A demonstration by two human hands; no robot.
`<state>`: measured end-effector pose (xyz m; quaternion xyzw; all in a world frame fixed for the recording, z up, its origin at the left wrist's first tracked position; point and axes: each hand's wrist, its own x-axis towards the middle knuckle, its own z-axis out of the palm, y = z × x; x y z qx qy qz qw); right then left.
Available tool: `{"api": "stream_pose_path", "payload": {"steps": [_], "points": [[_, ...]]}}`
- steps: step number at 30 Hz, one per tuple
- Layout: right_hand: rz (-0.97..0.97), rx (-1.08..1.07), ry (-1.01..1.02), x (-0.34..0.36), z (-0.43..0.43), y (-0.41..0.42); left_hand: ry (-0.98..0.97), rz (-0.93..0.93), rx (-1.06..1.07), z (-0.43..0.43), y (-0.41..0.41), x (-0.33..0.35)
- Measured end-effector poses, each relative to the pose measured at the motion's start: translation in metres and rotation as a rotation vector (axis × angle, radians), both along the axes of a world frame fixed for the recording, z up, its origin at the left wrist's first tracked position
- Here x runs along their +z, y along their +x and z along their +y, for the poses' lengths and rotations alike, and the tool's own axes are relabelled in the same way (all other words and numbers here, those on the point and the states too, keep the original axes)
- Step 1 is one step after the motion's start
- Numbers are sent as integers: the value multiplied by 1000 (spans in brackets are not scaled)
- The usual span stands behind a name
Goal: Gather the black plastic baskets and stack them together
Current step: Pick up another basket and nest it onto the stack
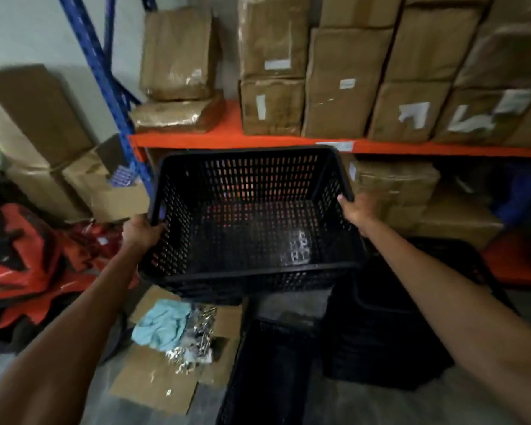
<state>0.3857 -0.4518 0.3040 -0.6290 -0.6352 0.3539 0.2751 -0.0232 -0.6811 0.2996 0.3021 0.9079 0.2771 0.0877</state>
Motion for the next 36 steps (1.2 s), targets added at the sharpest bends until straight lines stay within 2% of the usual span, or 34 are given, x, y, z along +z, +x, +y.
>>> {"api": "stream_pose_path", "payload": {"steps": [4, 6, 11, 19, 26, 36], "points": [[-67, -167, 141, 46, 13, 84, 147, -30, -138, 69, 61, 34], [-104, -265, 197, 56, 22, 146, 197, 27, -201, 105, 110, 44], [-142, -317, 266, 62, 49, 248, 234, -8, -258, 151, 196, 45], [-129, -341, 233, 34, 121, 411, 176, -33, -289, 230, 358, 6], [-106, -324, 174, 4, 161, 483, 110, -67, -296, 264, 442, -13], [-98, -272, 48, -47, 199, 503, 76, -88, -267, 283, 460, -34]]}}
